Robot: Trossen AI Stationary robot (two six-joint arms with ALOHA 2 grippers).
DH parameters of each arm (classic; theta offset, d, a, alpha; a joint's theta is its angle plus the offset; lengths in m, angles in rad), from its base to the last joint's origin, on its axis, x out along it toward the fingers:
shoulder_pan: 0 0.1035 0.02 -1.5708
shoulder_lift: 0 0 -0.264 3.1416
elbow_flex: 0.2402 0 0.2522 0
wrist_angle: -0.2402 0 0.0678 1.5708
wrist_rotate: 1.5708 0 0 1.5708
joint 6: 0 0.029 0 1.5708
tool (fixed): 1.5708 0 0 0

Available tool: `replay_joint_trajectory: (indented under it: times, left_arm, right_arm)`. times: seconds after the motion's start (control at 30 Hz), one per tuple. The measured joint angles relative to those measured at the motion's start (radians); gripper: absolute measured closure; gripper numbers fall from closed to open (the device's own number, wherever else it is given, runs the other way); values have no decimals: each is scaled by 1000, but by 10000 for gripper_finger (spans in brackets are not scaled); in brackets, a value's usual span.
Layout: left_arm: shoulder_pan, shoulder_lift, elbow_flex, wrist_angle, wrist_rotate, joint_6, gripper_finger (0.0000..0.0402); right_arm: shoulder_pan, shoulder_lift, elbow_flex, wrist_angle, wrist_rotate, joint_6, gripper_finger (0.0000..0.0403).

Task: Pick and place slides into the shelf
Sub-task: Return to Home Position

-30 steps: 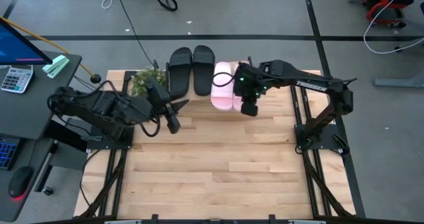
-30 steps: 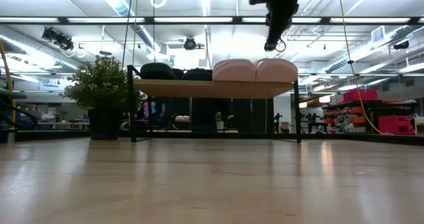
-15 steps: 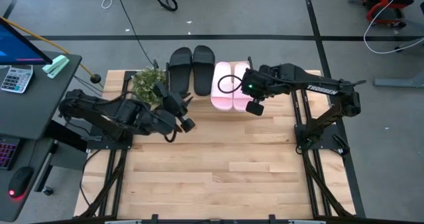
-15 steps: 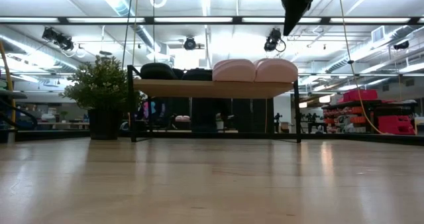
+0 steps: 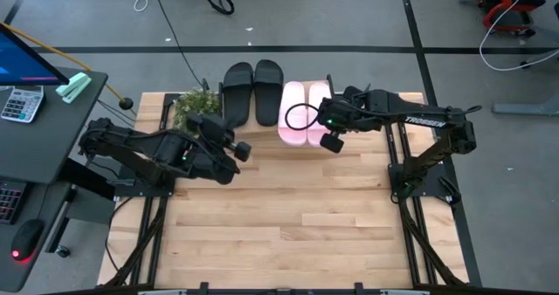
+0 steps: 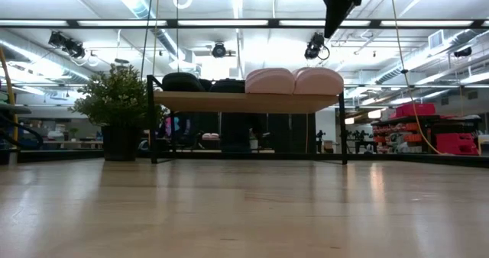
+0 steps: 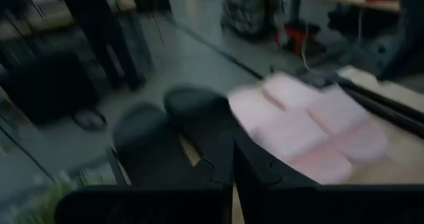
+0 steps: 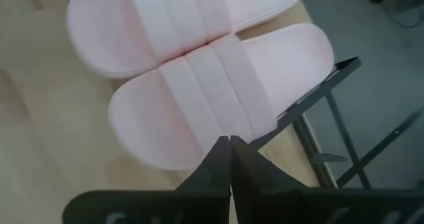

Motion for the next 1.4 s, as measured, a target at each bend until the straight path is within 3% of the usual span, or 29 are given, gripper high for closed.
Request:
replay_joint_trajectory:
  times: [0.1, 0.43, 0.57, 0.77, 0.93, 1.17, 1.4]
  left_arm:
    - [7, 0, 0, -55, 86, -99, 395]
    - [6, 13, -13, -49, 111, -195, 397]
    - [-9, 12, -74, -44, 104, -285, 396]
    - [-74, 13, -170, 15, -1, -354, 396]
    - [-87, 13, -215, 35, -2, -407, 398]
    - [-98, 13, -226, 38, 0, -368, 399]
    - [-108, 13, -226, 50, 4, -365, 400]
  right_arm:
    - [-1, 0, -1, 26, 26, 1, 401]
    - [-1, 0, -2, 103, 35, -9, 402]
    - [14, -27, -75, 140, 35, 25, 403]
    - [74, -192, -296, 285, 51, 124, 403]
    - [125, -336, -433, 285, 50, 231, 403]
    - [237, -527, -594, 268, 48, 346, 403]
    - [333, -673, -688, 208, 43, 454, 403]
